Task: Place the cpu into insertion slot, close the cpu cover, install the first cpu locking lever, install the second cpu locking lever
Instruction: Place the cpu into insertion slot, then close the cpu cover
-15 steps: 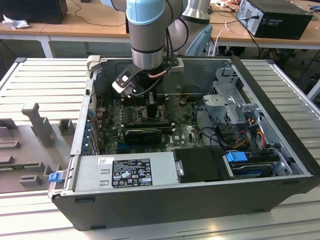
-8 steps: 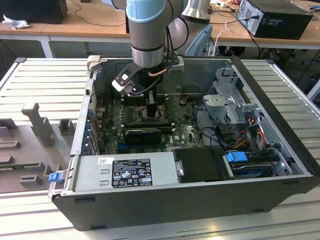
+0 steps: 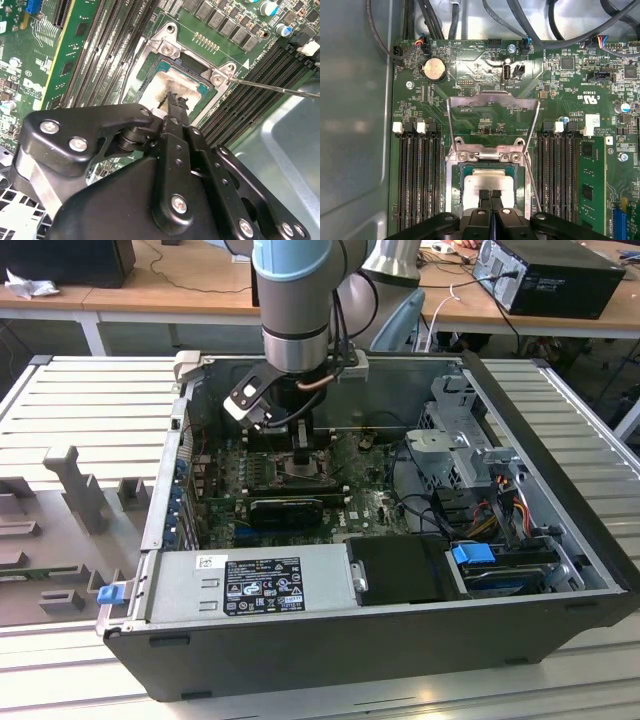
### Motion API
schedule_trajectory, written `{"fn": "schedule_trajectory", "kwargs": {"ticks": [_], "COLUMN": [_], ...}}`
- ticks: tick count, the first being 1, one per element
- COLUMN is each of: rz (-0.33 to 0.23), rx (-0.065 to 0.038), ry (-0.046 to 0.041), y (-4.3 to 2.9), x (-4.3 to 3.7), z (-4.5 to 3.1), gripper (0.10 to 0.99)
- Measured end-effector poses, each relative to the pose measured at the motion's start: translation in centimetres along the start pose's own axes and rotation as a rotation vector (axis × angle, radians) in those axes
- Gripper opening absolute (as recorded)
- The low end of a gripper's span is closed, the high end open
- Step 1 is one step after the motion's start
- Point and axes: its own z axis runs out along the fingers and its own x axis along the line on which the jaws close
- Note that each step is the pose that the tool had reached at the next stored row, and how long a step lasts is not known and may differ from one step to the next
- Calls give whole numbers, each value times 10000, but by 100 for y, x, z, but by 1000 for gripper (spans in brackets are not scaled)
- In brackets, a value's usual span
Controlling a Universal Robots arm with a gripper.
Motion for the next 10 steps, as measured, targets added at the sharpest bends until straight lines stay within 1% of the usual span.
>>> {"fn": "schedule_trajectory", "kwargs": {"ticks": [6,7,9,10], "rz": [0,-1,0,0], "rx": [-1,9,27,27], "ry": [-2,-2,-2,-2], "y": [3,17,107,116], "x": [1,1,0,0], "z": [-31,-31,-24,-23], "gripper": [106,106,106,106]}}
